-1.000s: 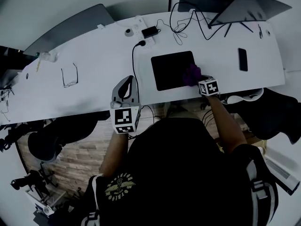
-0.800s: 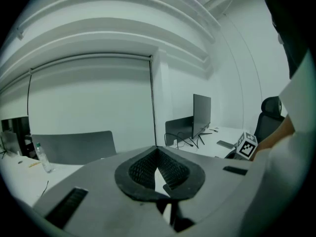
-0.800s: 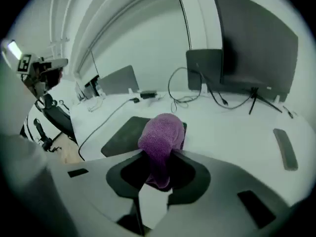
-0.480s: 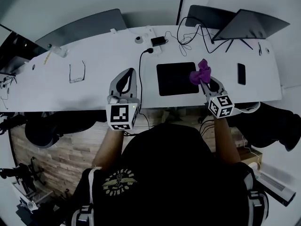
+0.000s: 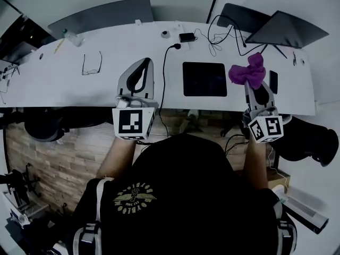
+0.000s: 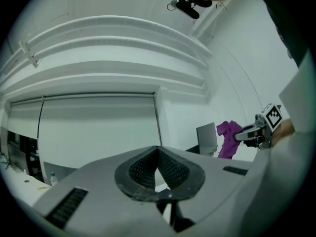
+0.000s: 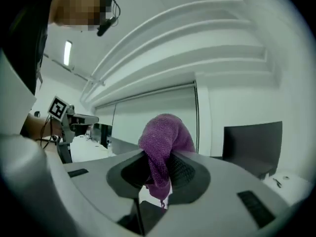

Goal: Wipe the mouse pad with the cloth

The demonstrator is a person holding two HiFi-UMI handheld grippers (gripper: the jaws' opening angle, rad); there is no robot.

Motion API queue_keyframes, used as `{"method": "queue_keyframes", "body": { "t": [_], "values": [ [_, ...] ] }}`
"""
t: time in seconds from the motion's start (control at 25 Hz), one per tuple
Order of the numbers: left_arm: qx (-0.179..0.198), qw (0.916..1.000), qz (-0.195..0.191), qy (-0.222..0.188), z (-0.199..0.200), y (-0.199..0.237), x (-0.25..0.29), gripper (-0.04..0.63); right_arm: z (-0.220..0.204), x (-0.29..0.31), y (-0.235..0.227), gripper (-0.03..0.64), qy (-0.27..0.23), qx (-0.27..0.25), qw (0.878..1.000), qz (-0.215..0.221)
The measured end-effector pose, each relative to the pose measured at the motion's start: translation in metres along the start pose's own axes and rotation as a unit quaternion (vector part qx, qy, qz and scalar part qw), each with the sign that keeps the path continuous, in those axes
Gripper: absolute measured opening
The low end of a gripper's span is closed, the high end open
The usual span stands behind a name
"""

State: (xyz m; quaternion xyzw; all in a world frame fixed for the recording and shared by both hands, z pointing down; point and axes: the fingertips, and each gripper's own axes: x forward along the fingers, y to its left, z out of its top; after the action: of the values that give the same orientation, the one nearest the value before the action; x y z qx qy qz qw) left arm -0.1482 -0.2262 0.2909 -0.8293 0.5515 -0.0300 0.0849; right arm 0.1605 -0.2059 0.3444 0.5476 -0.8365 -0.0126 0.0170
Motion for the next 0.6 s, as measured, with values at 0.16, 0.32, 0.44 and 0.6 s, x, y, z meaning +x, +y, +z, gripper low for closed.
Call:
{"method": "queue_keyframes", "body": {
  "t": [0.16,0.32,0.44,0.6],
  "values": [
    [-0.005,0.9999,0.0,-0.011,0.002,0.003,-0.011,0.002,0.011,-0.011,0.012,0.087,0.0,-0.009,1.0,-0.006],
    [-0.015,0.9999,-0.005,0.004,-0.011,0.001,-0.019,0.002,0.006,-0.016,0.014,0.087,0.01,0.0,1.0,-0.013],
    [-0.022,0.9997,-0.003,0.009,-0.016,0.0,-0.021,0.002,0.004,-0.019,0.013,0.087,0.017,0.001,1.0,-0.013],
    [-0.026,0.9992,0.014,0.026,-0.028,0.002,-0.025,0.002,-0.002,-0.014,0.008,0.087,0.025,0.011,1.0,-0.002]
  ]
}}
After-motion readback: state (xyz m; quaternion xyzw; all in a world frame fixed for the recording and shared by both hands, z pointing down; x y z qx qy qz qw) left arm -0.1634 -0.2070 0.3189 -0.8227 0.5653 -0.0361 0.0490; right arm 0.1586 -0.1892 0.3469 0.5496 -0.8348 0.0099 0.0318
